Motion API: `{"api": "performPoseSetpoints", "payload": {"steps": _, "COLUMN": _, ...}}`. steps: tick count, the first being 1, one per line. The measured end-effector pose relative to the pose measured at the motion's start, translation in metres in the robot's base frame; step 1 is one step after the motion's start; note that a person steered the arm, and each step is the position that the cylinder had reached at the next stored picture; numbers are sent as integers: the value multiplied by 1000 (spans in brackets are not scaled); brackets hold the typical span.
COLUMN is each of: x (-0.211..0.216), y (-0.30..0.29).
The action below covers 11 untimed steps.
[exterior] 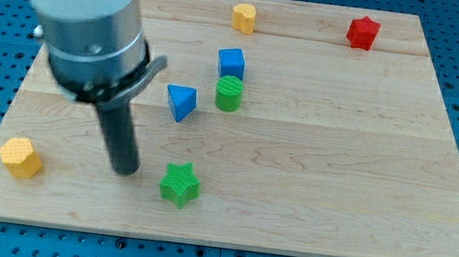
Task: Push the yellow hexagon toward the left center
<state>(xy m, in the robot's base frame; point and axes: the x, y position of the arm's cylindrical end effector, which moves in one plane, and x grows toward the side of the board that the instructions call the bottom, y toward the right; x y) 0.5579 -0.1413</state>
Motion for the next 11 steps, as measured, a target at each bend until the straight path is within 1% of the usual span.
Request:
{"api": "performPoseSetpoints", "payload": {"steps": 1, "x": 27, "y": -58}}
{"api": "performPoseSetpoints", "payload": {"steps": 2, "x": 19, "y": -107}}
{"api": "performPoseSetpoints", "payload": {"steps": 3, "x": -33, "y": -132}}
{"api": "performPoseSetpoints", "payload": {"steps": 4, "x": -73, "y": -142}}
{"api": "performPoseSetpoints", "payload": {"steps": 5, "x": -101, "y": -131}}
{"api": "performPoseSetpoints", "payload": {"steps": 6, "x": -71, "y": -125}}
{"api": "performPoseSetpoints", "payload": {"steps": 7, "x": -101, "y": -63}}
{"api": "performPoseSetpoints", "payload": {"steps": 8, "x": -125, "y": -67}}
{"api": "performPoseSetpoints", "payload": {"steps": 9, "x": -131, "y": -73}}
{"api": "performPoseSetpoints", "payload": {"steps": 10, "x": -129, "y": -59}}
{"api": "performPoseSetpoints", "payload": {"steps": 11, "x": -128, "y": -59}}
